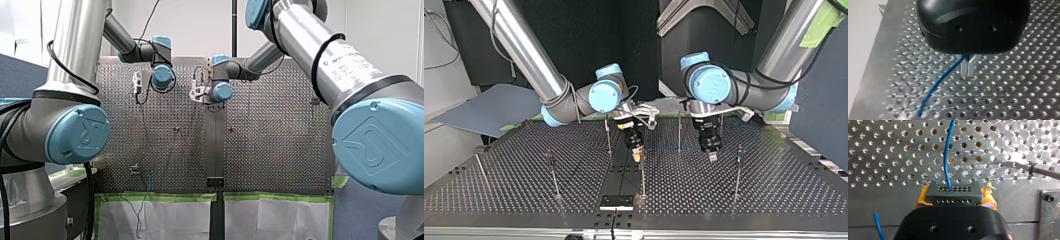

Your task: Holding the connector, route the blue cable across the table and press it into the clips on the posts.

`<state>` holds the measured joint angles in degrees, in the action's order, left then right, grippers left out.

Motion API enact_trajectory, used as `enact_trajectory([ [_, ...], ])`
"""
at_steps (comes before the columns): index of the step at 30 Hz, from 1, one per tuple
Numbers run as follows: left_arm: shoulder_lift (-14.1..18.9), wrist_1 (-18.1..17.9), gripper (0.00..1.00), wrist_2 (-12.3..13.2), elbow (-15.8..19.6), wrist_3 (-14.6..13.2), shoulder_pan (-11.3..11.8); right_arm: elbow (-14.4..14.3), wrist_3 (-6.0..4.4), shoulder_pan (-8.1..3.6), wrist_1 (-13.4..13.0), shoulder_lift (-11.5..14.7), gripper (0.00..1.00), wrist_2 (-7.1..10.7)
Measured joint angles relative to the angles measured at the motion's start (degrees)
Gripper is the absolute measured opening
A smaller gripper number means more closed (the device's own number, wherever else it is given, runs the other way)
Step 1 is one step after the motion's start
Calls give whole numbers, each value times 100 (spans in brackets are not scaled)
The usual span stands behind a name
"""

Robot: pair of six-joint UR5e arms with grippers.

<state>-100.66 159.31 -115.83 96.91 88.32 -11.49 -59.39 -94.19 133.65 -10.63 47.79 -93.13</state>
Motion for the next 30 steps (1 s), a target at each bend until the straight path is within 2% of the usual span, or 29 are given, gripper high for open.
enact_trajectory([
  [8,-4,-368,2,43,400,218,48,-358,50,19,114,0,1,-5],
  [14,-45,-671,2,232,700,429,114,-569,106,64,166,1,1,-14],
  [19,-244,-931,2,372,966,529,162,-744,146,93,166,0,1,-20],
  [26,-571,-1267,2,420,1300,626,167,-848,200,125,178,0,1,-7],
  [30,-773,-1470,2,530,1504,726,156,-908,219,137,175,-1,1,-5],
])
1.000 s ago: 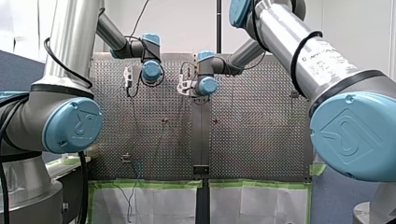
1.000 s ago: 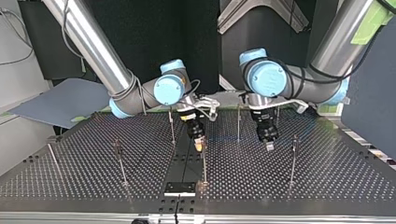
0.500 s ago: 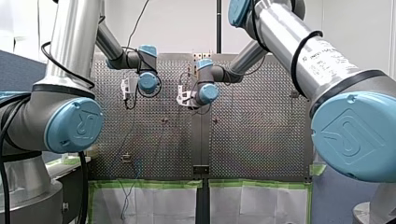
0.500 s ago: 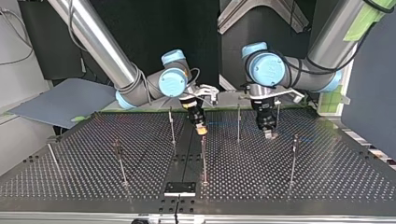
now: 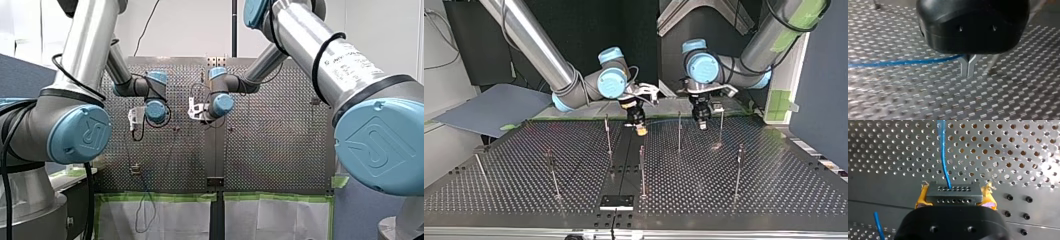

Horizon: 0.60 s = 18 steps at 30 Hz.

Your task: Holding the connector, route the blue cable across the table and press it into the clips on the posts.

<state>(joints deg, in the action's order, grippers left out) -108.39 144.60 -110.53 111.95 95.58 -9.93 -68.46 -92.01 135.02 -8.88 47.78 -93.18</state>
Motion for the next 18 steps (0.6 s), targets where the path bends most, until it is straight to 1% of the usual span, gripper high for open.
enact_trajectory([
  [3,-97,-158,2,140,156,22,-13,-56,3,7,-7,0,1,-4],
  [7,-133,-361,2,325,361,39,-24,-131,5,10,-16,0,1,21],
  [18,-149,-920,2,531,921,151,22,-169,-3,13,-32,-9,1,50],
])
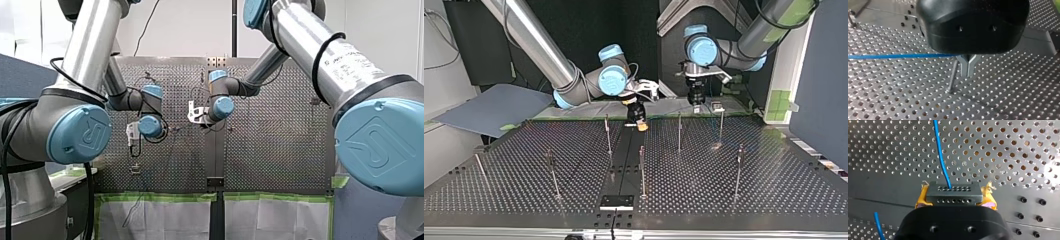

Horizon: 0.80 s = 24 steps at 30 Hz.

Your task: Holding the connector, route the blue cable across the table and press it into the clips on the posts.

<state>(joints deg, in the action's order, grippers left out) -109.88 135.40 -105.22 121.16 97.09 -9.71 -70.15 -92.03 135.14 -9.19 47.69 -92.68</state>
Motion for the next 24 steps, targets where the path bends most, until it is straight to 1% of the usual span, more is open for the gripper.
enact_trajectory([
  [6,-166,-297,2,179,290,62,25,2,6,-31,-24,-41,1,-3],
  [9,-297,-403,2,207,348,70,27,2,8,-51,-32,-69,1,1],
  [14,-376,-457,2,224,210,79,41,4,15,-79,-42,-77,1,4],
  [21,-385,-516,2,427,-3,153,46,4,14,-103,-139,-82,1,4],
  [24,-386,-508,2,418,-95,192,60,5,9,-116,-174,-84,1,-1],
])
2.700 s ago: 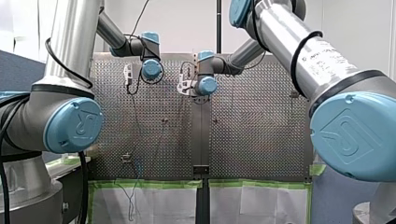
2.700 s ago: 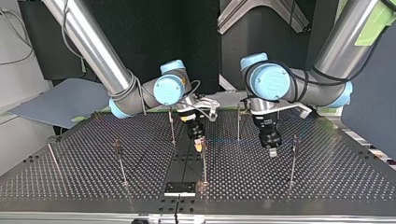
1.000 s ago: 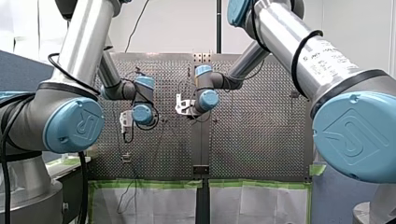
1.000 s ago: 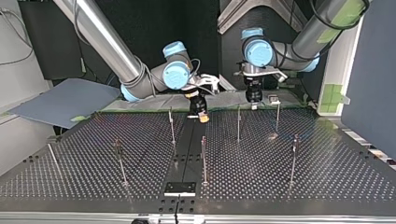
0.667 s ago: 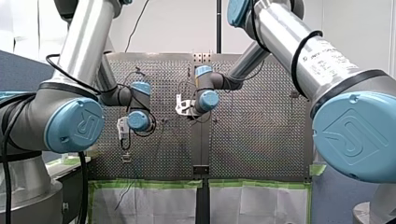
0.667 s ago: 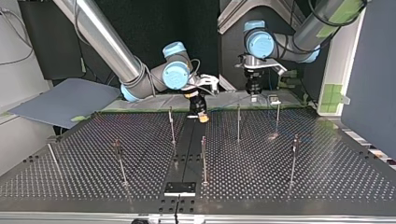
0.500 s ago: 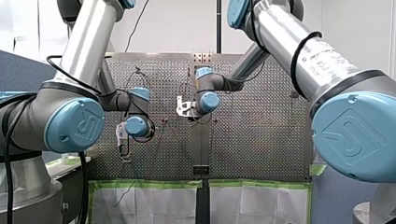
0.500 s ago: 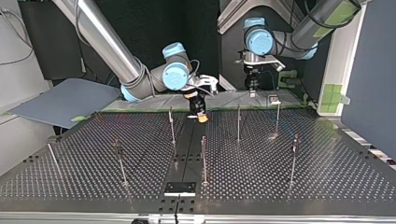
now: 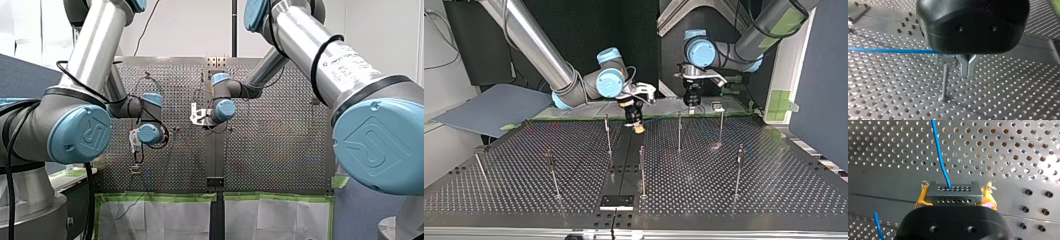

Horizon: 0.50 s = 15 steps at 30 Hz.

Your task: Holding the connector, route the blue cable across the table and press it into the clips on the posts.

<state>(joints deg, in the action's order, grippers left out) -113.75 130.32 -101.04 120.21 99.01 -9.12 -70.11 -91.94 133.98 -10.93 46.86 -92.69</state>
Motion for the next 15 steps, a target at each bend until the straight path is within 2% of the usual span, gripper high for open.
enact_trajectory([
  [9,-2,237,2,-47,-314,0,119,0,3,-79,-18,-2,1,-2],
  [15,-11,292,2,115,-476,-1,195,3,7,-133,-69,-3,1,1],
])
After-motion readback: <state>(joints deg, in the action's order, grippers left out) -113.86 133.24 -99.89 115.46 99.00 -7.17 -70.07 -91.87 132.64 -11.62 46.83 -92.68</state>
